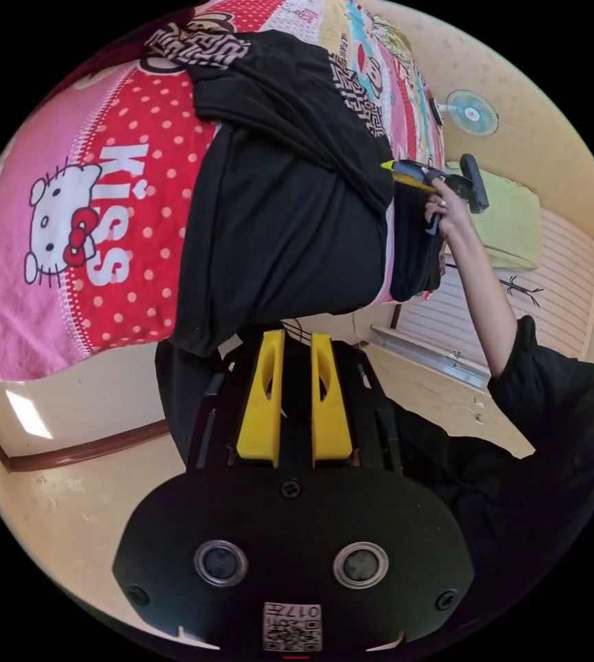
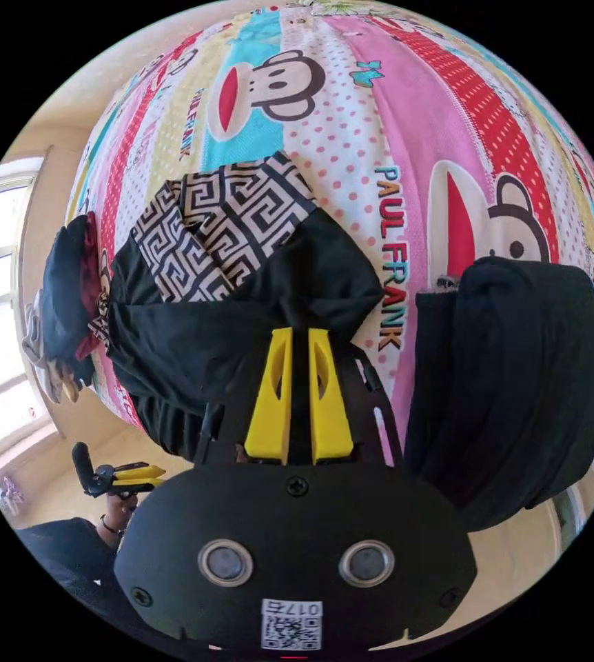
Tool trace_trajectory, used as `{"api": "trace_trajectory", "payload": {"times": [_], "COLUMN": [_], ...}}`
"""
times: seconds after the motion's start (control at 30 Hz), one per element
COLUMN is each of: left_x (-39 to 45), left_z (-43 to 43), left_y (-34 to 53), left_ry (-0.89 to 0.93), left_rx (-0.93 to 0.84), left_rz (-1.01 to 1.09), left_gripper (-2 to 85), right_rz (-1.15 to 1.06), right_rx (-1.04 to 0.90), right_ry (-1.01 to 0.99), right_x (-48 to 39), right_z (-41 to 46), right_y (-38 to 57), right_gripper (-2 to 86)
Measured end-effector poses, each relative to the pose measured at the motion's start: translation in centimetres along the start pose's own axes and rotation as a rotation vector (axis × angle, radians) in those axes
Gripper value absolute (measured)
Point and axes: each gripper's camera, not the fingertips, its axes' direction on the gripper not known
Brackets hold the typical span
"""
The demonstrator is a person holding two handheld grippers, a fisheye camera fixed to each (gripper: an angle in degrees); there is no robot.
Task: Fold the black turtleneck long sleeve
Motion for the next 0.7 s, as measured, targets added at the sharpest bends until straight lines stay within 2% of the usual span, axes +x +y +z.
{"api": "trace_trajectory", "payload": {"times": [0.07, 0.17, 0.37, 0.53, 0.6, 0.7], "left_x": [-0.7, -2.1, -3.7, -2.6, -1.9, -1.8], "left_z": [0.2, 0.3, -0.2, -2.9, -4.0, -4.6], "left_y": [0.5, 1.5, 2.5, 1.1, -0.2, -1.3], "left_ry": [0.032, 0.063, 0.085, 0.036, 0.020, -0.045], "left_rx": [0.009, 0.018, 0.017, 0.081, 0.103, 0.117], "left_rz": [-0.017, -0.052, -0.074, 0.015, 0.053, 0.065], "left_gripper": [6.6, 6.6, 6.8, 9.6, 10.4, 12.3], "right_rz": [0.019, 0.048, 0.132, 0.062, 0.036, -0.003], "right_rx": [0.094, 0.170, 0.172, 0.302, 0.284, 0.083], "right_ry": [-0.039, 0.058, 0.271, 0.195, 0.149, 0.196], "right_x": [0.8, 1.4, 4.3, 2.2, 1.9, 3.0], "right_z": [-2.9, -5.6, -2.0, -3.8, -3.3, 2.1], "right_y": [1.3, 2.9, 1.8, 4.7, 5.9, 6.2], "right_gripper": [3.5, 2.5, 2.7, 7.6, 8.6, 7.8]}}
